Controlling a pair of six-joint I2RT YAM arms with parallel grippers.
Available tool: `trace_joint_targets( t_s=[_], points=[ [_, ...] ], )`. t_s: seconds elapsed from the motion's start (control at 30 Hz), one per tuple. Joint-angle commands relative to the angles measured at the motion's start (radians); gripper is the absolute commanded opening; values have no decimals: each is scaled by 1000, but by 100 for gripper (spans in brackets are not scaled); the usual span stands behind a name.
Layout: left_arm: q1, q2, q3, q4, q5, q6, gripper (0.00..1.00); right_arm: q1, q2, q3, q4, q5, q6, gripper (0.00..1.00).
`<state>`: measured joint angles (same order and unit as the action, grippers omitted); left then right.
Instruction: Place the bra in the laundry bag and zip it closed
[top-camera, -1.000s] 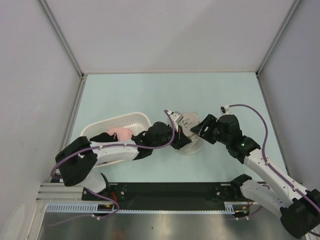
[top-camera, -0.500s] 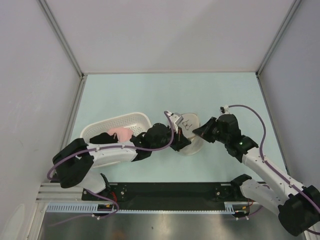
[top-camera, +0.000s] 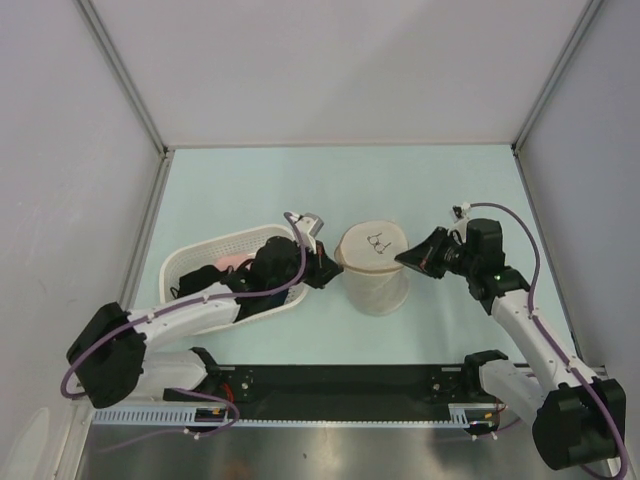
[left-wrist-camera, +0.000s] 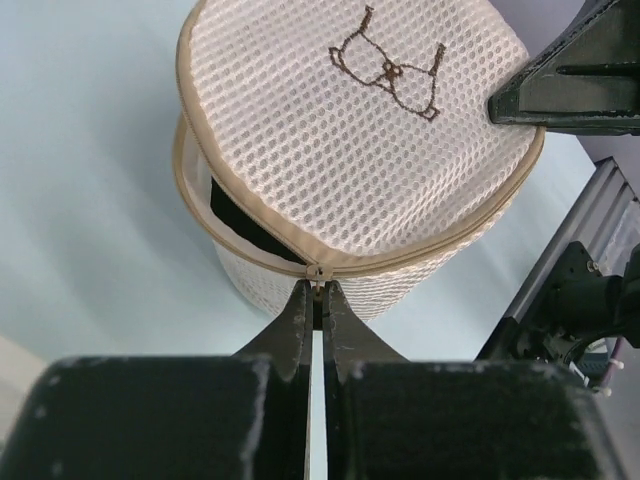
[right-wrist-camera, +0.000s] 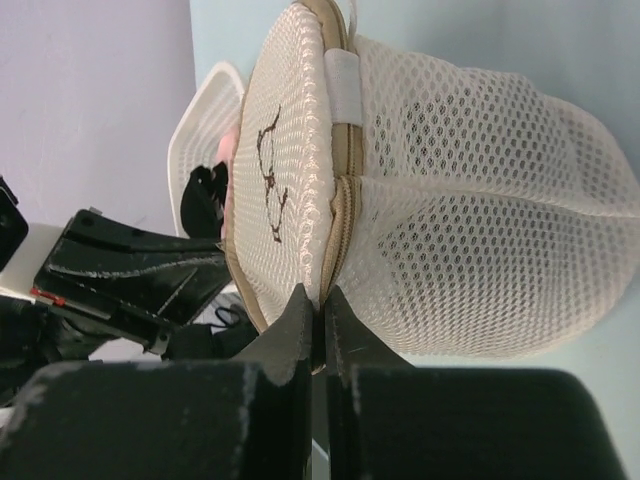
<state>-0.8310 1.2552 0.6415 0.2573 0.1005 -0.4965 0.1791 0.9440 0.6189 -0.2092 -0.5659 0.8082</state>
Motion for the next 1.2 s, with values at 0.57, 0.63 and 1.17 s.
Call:
trace_joint_targets(
  t_s=[0.57, 0.63, 1.17],
  points=[
    [-79, -79, -120, 247, 180, -165, 0, 128, 119, 237, -331, 348, -231, 84],
    [-83, -71, -117, 246, 171, -155, 0, 180, 55, 194, -363, 475, -179, 89],
    [-177, 50, -30, 250, 166, -145, 0, 381, -415, -191, -32, 408, 298, 84]
  ],
)
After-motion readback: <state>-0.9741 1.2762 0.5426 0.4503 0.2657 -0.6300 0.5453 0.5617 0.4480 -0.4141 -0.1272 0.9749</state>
